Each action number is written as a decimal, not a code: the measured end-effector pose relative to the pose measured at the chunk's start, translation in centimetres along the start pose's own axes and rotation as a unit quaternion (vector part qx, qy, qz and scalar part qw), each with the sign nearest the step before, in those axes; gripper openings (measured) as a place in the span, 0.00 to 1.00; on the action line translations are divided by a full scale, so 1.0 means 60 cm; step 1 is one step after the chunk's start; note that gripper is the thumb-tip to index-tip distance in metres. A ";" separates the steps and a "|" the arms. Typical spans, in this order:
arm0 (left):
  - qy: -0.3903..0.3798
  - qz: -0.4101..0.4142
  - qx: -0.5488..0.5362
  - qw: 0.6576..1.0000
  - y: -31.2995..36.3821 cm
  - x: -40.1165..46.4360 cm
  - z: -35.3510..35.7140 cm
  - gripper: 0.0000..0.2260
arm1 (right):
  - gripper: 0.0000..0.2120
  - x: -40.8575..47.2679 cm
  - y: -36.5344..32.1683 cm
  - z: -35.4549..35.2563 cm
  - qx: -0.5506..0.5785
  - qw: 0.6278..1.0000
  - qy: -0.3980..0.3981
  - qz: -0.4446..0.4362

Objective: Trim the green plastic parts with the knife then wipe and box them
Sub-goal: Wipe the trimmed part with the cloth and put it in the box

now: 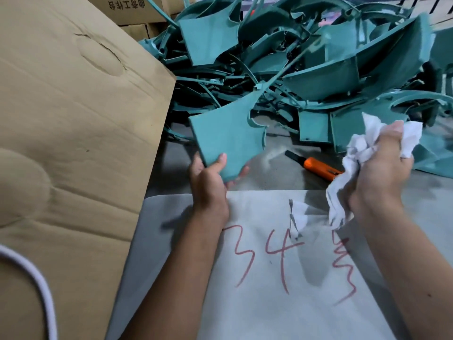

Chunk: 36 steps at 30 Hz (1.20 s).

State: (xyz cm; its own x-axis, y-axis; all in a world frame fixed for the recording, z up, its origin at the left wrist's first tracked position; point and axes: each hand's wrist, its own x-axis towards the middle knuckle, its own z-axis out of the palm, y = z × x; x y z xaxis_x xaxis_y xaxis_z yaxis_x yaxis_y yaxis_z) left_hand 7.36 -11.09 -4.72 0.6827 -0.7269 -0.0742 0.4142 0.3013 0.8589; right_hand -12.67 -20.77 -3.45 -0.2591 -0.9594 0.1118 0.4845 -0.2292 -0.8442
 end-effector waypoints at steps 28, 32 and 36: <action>-0.044 0.235 0.269 0.933 -0.046 -0.034 0.017 0.20 | 0.18 -0.058 0.024 0.020 -0.212 0.925 -0.312 0.035; -0.029 0.265 0.314 0.911 -0.051 -0.039 0.023 0.20 | 0.29 -0.062 0.029 0.022 -0.301 0.914 -0.249 -0.107; 0.031 0.226 0.304 0.925 -0.045 -0.037 0.022 0.22 | 0.29 -0.061 0.032 0.026 -0.309 0.900 -0.293 -0.098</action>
State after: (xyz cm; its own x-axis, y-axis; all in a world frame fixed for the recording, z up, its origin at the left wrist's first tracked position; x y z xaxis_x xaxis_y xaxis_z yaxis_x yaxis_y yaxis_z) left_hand 3.91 -11.08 -6.23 0.7442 -0.5695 0.3491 -0.3239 0.1494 0.9342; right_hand -9.47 -17.93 -4.68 0.2829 -0.8742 0.3946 -0.1266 -0.4419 -0.8881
